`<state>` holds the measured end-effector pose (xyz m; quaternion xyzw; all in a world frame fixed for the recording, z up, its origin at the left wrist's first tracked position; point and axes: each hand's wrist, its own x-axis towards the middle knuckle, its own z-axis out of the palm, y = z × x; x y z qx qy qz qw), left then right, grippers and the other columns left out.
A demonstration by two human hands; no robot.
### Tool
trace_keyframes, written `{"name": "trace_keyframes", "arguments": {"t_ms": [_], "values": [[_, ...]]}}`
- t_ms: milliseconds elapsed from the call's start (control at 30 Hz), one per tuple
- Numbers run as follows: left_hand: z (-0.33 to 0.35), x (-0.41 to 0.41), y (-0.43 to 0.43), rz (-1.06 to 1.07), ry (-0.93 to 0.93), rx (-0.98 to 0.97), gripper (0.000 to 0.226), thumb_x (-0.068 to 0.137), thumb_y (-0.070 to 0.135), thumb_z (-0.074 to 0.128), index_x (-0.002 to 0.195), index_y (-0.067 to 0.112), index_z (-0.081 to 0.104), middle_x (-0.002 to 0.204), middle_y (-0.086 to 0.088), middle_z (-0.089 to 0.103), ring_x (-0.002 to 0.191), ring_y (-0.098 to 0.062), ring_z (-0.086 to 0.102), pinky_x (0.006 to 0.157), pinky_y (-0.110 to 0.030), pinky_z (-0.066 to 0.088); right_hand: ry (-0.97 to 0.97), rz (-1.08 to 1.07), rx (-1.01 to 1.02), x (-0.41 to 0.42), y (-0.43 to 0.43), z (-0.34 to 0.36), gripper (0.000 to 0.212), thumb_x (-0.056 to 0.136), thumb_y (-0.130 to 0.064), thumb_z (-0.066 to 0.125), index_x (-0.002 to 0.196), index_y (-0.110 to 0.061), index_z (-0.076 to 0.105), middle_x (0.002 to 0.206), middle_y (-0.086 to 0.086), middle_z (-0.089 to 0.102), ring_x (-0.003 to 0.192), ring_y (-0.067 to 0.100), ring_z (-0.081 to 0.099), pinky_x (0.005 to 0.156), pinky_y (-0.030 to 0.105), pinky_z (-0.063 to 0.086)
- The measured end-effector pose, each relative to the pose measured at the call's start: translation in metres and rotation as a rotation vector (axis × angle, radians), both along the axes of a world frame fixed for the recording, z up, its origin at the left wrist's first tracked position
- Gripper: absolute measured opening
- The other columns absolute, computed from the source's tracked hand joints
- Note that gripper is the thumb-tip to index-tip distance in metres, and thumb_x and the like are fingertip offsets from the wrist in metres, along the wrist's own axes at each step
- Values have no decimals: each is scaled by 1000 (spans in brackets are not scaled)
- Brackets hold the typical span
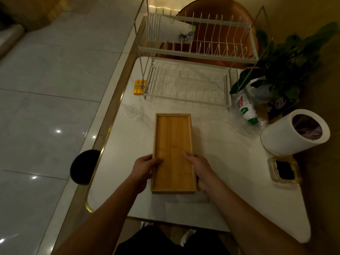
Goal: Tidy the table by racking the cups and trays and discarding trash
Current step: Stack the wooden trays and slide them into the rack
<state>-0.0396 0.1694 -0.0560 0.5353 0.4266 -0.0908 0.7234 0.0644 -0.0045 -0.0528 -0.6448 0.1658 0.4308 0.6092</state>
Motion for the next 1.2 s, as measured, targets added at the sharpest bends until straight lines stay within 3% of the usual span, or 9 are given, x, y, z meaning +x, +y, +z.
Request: {"name": "trace_keyframes", "arguments": {"t_ms": [100,267,433,567,733,900,1067,1200], "values": [[5,2,3,-3,15,-1,38,87,34,73,120,20,58,118,-2,65,108,-27,61,85,-47,51,-12,7,-14,2,-1,2,38,77,-41,77,107,-19,69,100,7,76,88,25,73,67,36,59],[14,6,7,-64,12,-24,41,89,38,70,122,18,55,120,-5,65,105,-26,64,73,-38,55,5,2,22,6,-3,4,43,76,-39,77,109,-13,70,96,11,77,84,29,74,65,40,61],[18,8,6,-43,24,-35,50,88,37,71,127,13,54,117,-7,65,100,-27,66,69,-38,55,10,97,63,12,-6,9,63,68,-40,81,123,-16,62,110,12,73,101,33,70,91,56,54],[22,9,6,-10,17,-25,54,85,35,74,129,10,56,115,-8,68,100,-28,67,71,-39,55,4,76,134,6,-3,10,62,69,-32,82,125,-28,56,114,9,72,99,33,70,80,53,58],[31,11,18,-35,-17,-11,58,87,33,73,135,7,54,121,-12,67,108,-33,65,91,-51,54,-50,-11,192,-1,6,14,61,65,-24,81,123,-24,60,109,11,74,95,35,72,74,52,59],[46,21,37,-55,-109,32,63,86,38,74,139,13,50,127,-11,64,110,-33,65,97,-57,52,-97,-124,220,-3,22,26,59,62,-21,82,117,-22,63,103,13,75,89,37,73,65,46,59],[54,36,66,-84,-202,51,54,89,53,60,133,21,54,126,-5,63,111,-25,64,86,-42,56,-106,-179,273,18,41,43,59,61,-17,79,118,-16,63,106,18,73,92,39,71,67,47,59],[41,60,99,15,-217,281,32,96,35,60,127,28,57,118,-4,65,109,-20,63,86,-37,54,-122,-193,282,56,52,50,63,62,-18,78,122,-18,61,111,18,71,94,40,71,67,50,58]]}}
